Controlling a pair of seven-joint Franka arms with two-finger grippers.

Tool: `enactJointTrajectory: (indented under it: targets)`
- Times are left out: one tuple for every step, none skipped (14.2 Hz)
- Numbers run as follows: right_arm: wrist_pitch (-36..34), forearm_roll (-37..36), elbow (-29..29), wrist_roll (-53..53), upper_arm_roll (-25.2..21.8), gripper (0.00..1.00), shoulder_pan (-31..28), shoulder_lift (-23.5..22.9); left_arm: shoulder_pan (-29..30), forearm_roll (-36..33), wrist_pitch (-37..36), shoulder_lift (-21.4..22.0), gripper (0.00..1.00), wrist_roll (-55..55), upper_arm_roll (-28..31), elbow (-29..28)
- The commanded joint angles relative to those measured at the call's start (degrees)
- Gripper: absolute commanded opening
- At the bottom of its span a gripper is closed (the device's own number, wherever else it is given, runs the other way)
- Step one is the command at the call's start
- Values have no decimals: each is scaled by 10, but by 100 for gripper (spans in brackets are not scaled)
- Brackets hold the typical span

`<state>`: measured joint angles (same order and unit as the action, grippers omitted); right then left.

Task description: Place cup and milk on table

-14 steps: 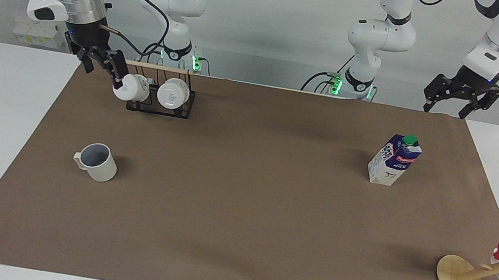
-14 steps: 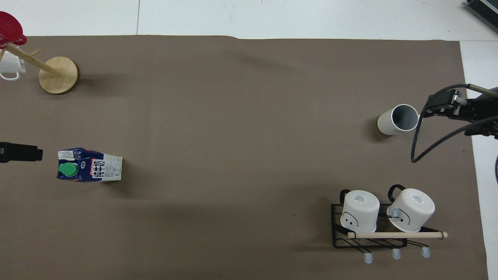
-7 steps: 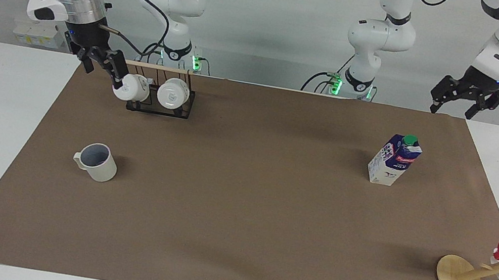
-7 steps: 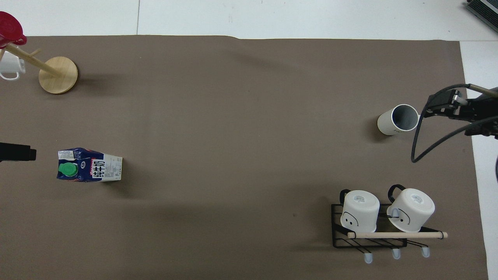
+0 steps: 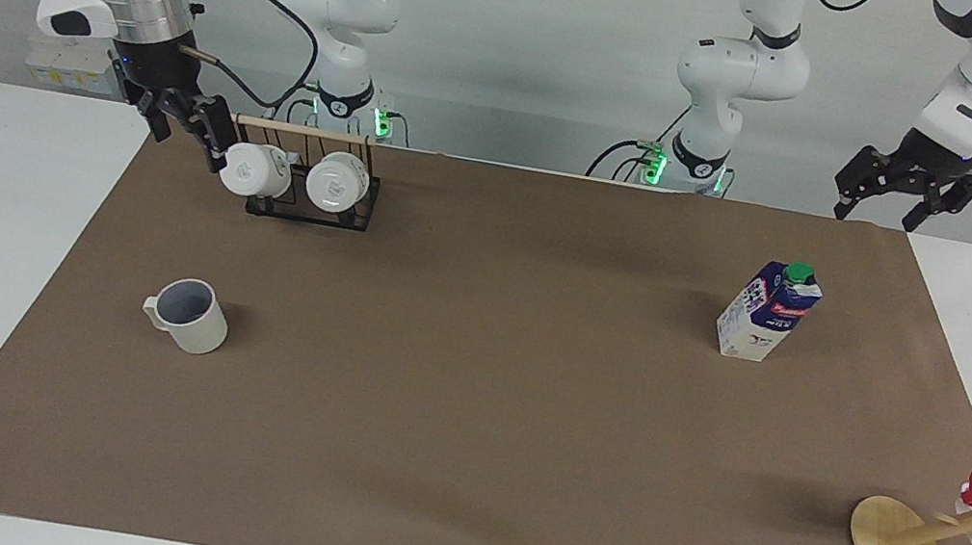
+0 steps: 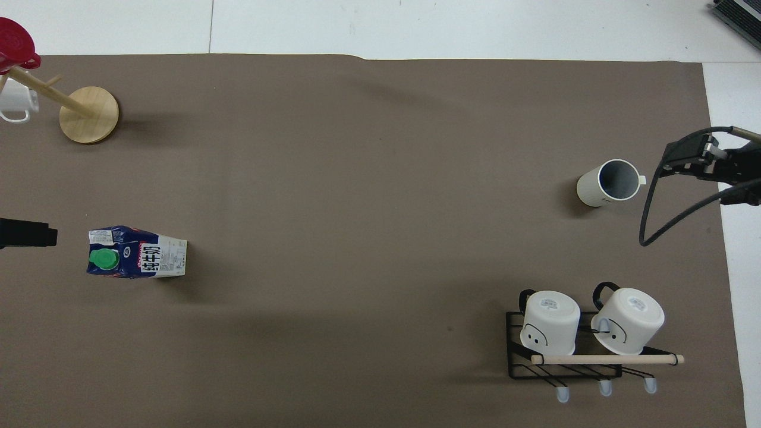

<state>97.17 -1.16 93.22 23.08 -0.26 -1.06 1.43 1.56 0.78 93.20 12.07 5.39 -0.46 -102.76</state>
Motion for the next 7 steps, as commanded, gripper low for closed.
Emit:
enactJointTrajectory:
  targets:
    - [32,10,18,-20,3,100,-8,-5,0,-10,-15,-2,100,-3,-2,12]
    - [44,10,28,-22,2,100,-8,-6,-1,-10,-16,-2,100,-3,-4,12]
    - [64,10,45,-26,3,100,-9,-10,-1,-10,-15,-2,100,-3,-5,12]
    - [87,10,62,-36,2,100,-9,-13,-1,-10,-14,-2,100,-6,-6,12]
    - [107,10,77,-46,2,100,-11,-18,-2,-9,-13,-2,100,-6,-7,11]
    - [130,9,91,-58,2,100,-17,-26,-1,-9,-13,-2,100,-7,-5,12]
    - [150,9,100,-71,2,100,-22,-34,5,-10,-11,-3,100,-7,-3,12]
